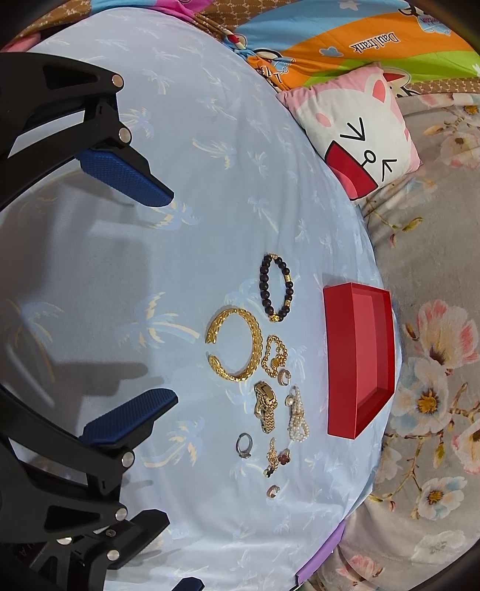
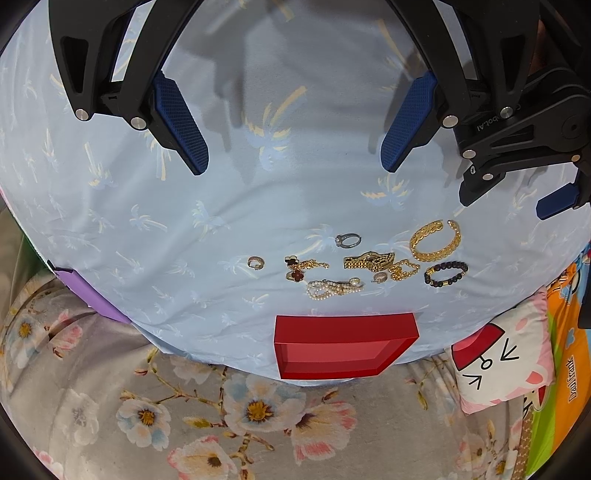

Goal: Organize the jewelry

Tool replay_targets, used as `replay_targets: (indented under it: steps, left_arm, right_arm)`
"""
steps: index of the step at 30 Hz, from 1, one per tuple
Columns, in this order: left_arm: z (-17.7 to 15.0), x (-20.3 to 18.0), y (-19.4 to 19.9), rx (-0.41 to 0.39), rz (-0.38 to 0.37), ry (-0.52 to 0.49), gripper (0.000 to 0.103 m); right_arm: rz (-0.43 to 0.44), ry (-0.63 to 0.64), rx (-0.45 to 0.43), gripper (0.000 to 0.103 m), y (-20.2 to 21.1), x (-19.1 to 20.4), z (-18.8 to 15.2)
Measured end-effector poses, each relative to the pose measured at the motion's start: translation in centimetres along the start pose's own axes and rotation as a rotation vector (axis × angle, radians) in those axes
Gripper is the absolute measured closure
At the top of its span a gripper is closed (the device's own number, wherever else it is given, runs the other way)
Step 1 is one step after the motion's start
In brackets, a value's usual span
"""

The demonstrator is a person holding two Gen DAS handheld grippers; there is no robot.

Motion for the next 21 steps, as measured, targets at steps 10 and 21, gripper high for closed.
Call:
replay_targets:
  steps: [10, 21]
  left_arm:
    - [0.26, 0.32, 0.17, 0.0, 0.005, 0.001, 0.007]
    - [0.31, 0.58, 0.2, 0.003, 0.004, 0.0, 0.007]
  right_arm:
    - [0.0, 0.001, 0.001, 0.01, -0.03, 0.03, -0.04]
    - [-0.002, 0.001, 0.002, 0.01, 0.0, 0.03, -0.02]
Point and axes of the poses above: each gripper's, at about its wrist camera, not at the fingertips, and y roughly against the way its jaws point, x to its left, z to its top, the point moved 4 cm from there along -y, roughly the way its jaws point, and after that the axes turned 7 degrees about y, right-handed, at the moved point
